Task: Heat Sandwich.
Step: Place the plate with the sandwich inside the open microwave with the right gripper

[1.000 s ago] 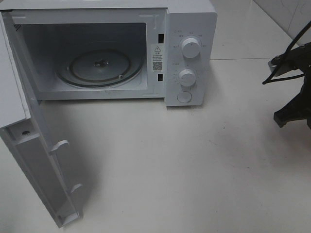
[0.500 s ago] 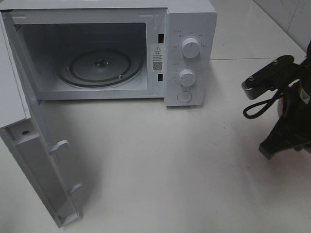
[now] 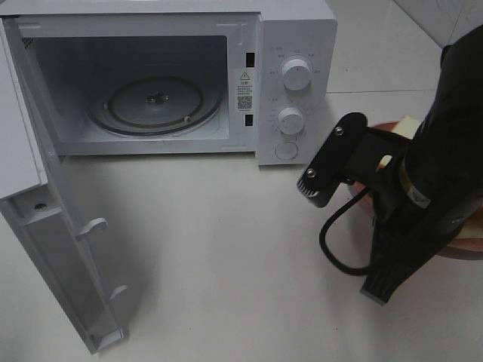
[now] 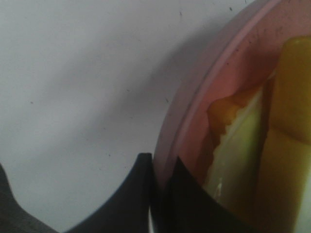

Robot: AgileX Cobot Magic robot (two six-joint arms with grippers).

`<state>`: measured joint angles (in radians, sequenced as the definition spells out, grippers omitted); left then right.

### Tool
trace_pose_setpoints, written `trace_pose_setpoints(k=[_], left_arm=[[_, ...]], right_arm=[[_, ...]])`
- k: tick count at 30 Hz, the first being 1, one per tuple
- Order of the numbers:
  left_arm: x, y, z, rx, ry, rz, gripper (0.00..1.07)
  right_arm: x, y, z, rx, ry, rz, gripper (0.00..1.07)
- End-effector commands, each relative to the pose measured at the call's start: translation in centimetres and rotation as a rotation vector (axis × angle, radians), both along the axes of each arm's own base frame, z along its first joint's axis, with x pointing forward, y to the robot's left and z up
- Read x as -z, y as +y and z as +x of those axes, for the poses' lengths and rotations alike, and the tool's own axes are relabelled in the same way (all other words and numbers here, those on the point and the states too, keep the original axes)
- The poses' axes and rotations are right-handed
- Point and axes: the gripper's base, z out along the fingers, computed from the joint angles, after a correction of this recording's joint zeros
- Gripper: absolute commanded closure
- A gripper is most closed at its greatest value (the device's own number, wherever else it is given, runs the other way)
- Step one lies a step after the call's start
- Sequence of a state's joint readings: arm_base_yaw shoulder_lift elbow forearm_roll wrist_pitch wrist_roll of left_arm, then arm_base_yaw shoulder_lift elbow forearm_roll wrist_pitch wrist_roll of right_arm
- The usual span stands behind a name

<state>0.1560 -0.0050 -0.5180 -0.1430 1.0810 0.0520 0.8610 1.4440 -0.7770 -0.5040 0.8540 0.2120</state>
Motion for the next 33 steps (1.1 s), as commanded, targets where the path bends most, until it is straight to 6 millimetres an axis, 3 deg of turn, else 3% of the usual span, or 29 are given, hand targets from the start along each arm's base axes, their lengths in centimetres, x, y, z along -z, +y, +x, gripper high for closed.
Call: trace_pose_setpoints(k=[1, 4, 20, 23, 33], left_arm=[[0.0, 0.0, 0.0, 0.006, -0.016, -0.006, 0.30], [0.0, 0.0, 0.0, 0.006, -0.016, -0.006, 0.30], [0.0, 0.0, 0.0, 0.006, -0.016, -0.006, 0.30], [0.0, 0.0, 0.0, 0.006, -0.016, -0.006, 0.30], [0.0, 0.0, 0.0, 0.006, -0.016, -0.006, 0.30]], right_arm=[[-0.3, 0.6, -0.3, -0.149, -0.025, -0.025, 1.07], [-0.3, 1.4, -0.6, -0.299, -0.023, -0.038, 1.07], [-0.3, 2.0, -0.6, -0.674, 0.005, -0.158, 1.07], [-0.4, 3.1, -1.0, -0.833, -0.025, -0.160, 1.07], [-0.6, 4.9, -1.4, -1.090, -0.117, -0.141, 1.07]])
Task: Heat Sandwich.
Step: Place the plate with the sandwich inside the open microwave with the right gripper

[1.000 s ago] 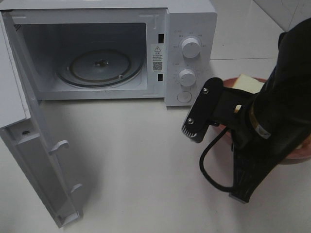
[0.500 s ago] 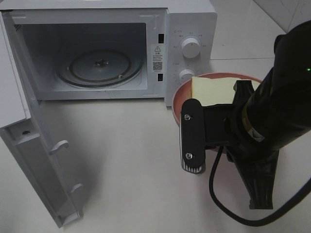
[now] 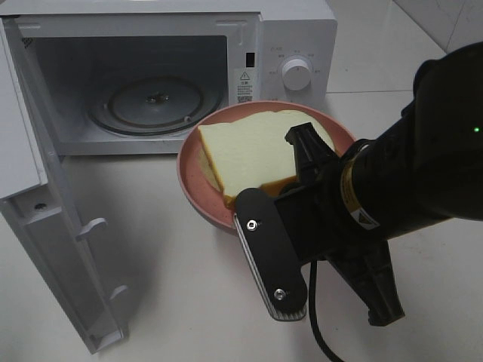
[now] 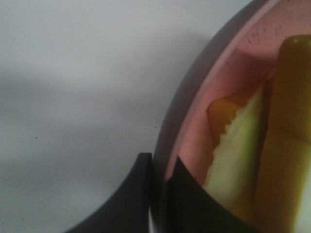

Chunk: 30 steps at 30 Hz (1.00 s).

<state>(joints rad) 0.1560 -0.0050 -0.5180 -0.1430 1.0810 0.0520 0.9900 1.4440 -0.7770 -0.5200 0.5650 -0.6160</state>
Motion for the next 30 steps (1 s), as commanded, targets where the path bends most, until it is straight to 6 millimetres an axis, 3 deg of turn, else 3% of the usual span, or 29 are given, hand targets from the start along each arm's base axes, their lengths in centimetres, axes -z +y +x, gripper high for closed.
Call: trace_pose_setpoints(k=[1, 8, 18, 26, 30], left_arm=[[0.0, 0.0, 0.0, 0.006, -0.016, -0.006, 0.30], [0.0, 0.0, 0.0, 0.006, -0.016, -0.006, 0.30], [0.0, 0.0, 0.0, 0.006, -0.016, -0.006, 0.30], [0.0, 0.0, 0.0, 0.006, -0.016, -0.006, 0.30], [0.0, 0.0, 0.0, 0.006, -0.016, -0.006, 0.30]], right_arm=[[-0.3, 0.3, 0.0, -0.091, -0.041, 0.004, 1.07], [0.6, 1.0, -0.6, -0.283, 0.030, -0.038, 1.07], [1.8, 1.6, -0.6, -0.288, 0.074, -0.039, 1.07], [1.6, 3.8, 1.1, -0.262, 0.059, -0.010, 1.07], [1.4, 4.9, 3.7, -0.196, 0.048, 0.018, 1.07]])
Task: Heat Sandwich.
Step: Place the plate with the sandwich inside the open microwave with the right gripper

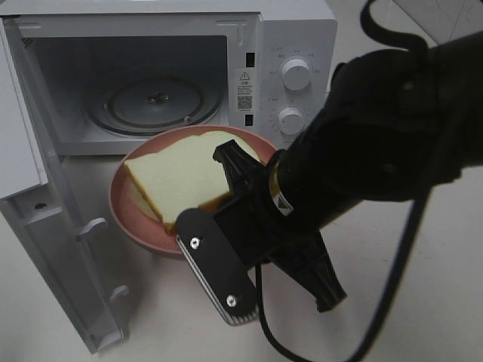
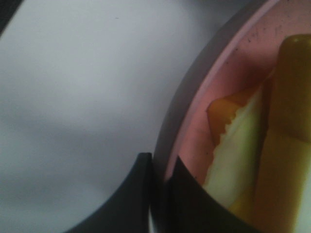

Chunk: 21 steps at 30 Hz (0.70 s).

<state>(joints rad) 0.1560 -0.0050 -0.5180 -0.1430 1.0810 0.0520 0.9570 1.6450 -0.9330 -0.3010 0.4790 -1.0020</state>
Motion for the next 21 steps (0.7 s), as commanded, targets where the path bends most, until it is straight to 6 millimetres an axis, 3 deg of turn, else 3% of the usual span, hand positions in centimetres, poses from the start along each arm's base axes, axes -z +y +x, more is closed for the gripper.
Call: trace_pose_setpoints(k=[1, 9, 14, 21], left_arm=[[0.0, 0.0, 0.0, 0.006, -0.016, -0.006, 0.30], [0.0, 0.0, 0.0, 0.006, -0.016, -0.006, 0.30], [0.0, 0.0, 0.0, 0.006, -0.016, -0.006, 0.30], [0.0, 0.0, 0.0, 0.006, -0.016, -0.006, 0.30]], right_arm=[[-0.5, 0.4, 1.1, 0.023, -0.027, 0.035, 1.07], [-0.6, 3.6, 4.3, 0.041, -0.052, 0.059, 1.07], [-0.3, 4.7, 6.9, 0.078, -0.063, 0.072, 1.07], [0.3, 5.6, 8.9, 0.079, -0.078, 0.075, 1.07]])
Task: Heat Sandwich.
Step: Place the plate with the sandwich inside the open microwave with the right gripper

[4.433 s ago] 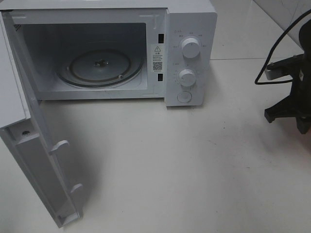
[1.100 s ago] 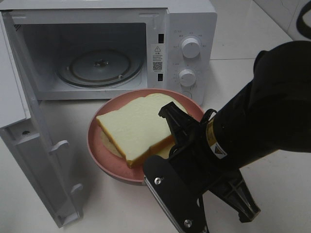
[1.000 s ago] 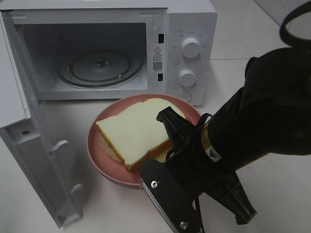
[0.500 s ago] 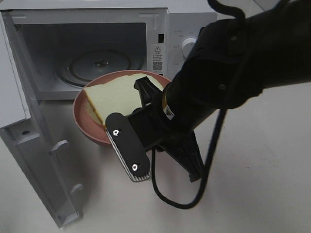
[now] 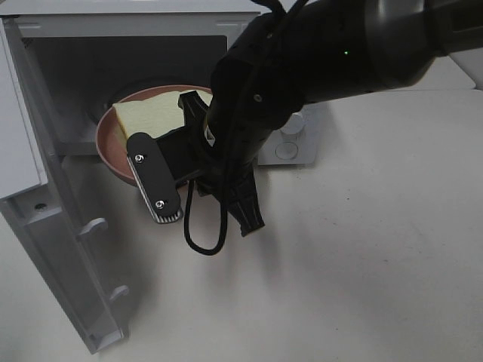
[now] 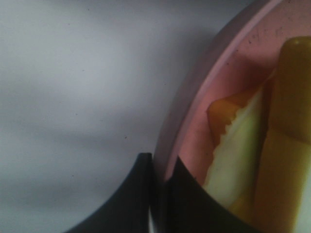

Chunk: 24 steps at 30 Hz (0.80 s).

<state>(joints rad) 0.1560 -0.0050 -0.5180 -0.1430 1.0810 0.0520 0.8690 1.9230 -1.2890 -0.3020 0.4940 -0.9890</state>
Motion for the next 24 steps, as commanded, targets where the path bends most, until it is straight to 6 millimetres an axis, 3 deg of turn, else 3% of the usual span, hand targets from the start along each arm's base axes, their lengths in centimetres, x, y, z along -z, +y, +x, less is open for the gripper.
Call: trace_pose_setpoints(k=[1, 16, 24], left_arm=[[0.0, 0.0, 0.0, 0.006, -0.016, -0.006, 0.30], [0.0, 0.0, 0.0, 0.006, -0.016, -0.006, 0.30], [0.0, 0.0, 0.0, 0.006, -0.016, -0.006, 0.30]], right_arm=[[-0.4, 0.7, 1.4, -0.025, -0.045, 0.017, 1.07], [0.5, 3.5, 7.6, 0.027, -0.092, 0.036, 1.07], [0.9, 3.4, 10.5, 0.068, -0.115, 0.052, 1.07]])
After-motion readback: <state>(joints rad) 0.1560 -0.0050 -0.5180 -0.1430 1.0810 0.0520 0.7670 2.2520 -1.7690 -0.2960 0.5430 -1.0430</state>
